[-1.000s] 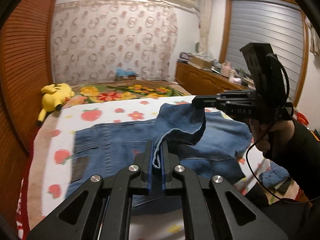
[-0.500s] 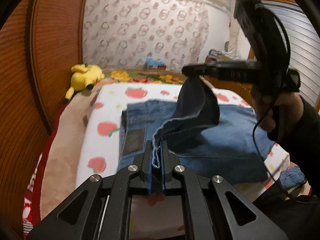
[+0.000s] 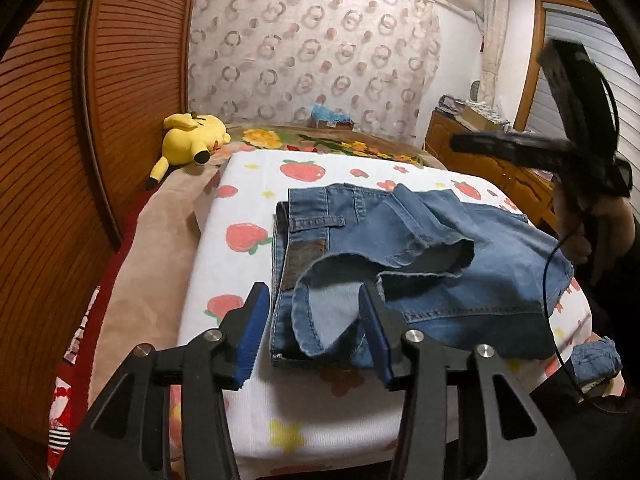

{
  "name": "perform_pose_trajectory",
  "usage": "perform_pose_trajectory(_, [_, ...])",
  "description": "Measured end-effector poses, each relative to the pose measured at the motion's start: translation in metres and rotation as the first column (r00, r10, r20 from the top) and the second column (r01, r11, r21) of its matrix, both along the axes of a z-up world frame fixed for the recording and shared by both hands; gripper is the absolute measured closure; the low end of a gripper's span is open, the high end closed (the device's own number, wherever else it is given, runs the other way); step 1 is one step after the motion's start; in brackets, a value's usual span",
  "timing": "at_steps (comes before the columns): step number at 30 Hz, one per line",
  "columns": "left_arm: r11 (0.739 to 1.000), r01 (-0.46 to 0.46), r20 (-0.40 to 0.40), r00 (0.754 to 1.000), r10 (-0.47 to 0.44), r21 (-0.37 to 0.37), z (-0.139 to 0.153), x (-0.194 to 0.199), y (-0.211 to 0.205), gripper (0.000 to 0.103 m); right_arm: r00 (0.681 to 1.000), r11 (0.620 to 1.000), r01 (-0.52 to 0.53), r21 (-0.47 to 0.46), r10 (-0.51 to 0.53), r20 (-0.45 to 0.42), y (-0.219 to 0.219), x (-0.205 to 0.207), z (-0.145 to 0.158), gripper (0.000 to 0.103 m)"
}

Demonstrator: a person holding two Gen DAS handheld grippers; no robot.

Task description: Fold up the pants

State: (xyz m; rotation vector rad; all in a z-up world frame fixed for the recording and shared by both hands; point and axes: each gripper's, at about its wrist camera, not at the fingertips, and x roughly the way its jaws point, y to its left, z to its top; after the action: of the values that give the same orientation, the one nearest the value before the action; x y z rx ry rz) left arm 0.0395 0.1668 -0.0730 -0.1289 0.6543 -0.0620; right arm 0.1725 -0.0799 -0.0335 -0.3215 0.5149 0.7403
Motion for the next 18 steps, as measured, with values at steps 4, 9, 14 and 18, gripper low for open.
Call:
perform_pose_trajectory(4, [1.000, 0.024, 0.024, 0.999, -0.024, 0.006, 0.009, 0.004, -0.011, 0.055, 0.999, 0.999, 0.038, 0.000, -0.038, -0.014, -0.020, -0.011, -0.012, 0.061])
perform_pose_trajectory(9, [0.997, 0.079, 0.031, 0.996, -0.080, 0.015, 0.015, 0.016, -0.033, 0.056, 0.995, 0.997, 0.079, -0.003, -0.079, -0.054, -0.038, -0.019, -0.033, 0.059])
perform_pose_trajectory(14, [0.986, 0.159, 0.004, 0.987, -0.160, 0.047, 0.014, 0.033, -0.062, 0.056, 0.988, 0.993, 0.116, -0.009, -0.117, -0.103, -0.046, -0.014, -0.051, 0.059])
perform_pose_trajectory(18, [0.975, 0.195, -0.058, 0.980, -0.190, 0.105, 0.004, 0.054, -0.081, 0.056, 0.981, 0.990, 0.138, -0.007, -0.138, -0.136, -0.048, -0.010, -0.062, 0.059])
